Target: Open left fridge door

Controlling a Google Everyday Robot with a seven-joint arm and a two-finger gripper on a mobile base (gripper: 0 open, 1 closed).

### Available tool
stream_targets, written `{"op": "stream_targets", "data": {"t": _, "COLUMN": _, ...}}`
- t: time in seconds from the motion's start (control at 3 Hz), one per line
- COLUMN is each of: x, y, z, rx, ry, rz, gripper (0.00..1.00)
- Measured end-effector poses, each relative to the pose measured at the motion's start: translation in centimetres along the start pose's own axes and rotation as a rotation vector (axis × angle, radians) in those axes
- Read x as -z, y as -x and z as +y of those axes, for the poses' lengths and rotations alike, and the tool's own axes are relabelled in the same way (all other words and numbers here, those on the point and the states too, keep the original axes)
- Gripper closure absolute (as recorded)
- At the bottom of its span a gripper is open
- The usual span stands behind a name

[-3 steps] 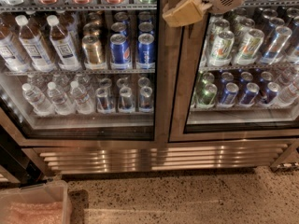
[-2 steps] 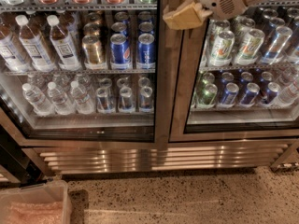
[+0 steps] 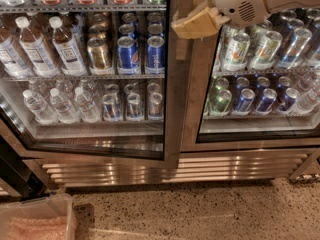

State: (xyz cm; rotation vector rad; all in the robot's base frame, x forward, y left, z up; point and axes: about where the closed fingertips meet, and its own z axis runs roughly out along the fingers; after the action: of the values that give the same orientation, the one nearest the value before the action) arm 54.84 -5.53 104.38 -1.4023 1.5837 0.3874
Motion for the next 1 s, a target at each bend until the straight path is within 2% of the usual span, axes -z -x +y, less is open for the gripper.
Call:
{"op": "stream_targets", "data": {"t": 0.33, "x": 0.8, "y": 0.3, "z": 2.3, "rx": -0.016, "ry": -0.083, "rz": -0.027, "gripper": 1.00}}
{"op": "stream_targets", "data": {"t": 0.67, "x": 0.8, "y": 0.3, "z": 2.3, "rx": -0.016, "ry": -0.083, "rz": -0.027, "gripper": 1.00}}
{"op": "stream_targets", "data": {"t": 1.0, "x": 1.3, "y": 1.2, "z": 3.6, "rx": 0.000, "ry": -0.051, "rz": -0.032, "gripper": 1.00}}
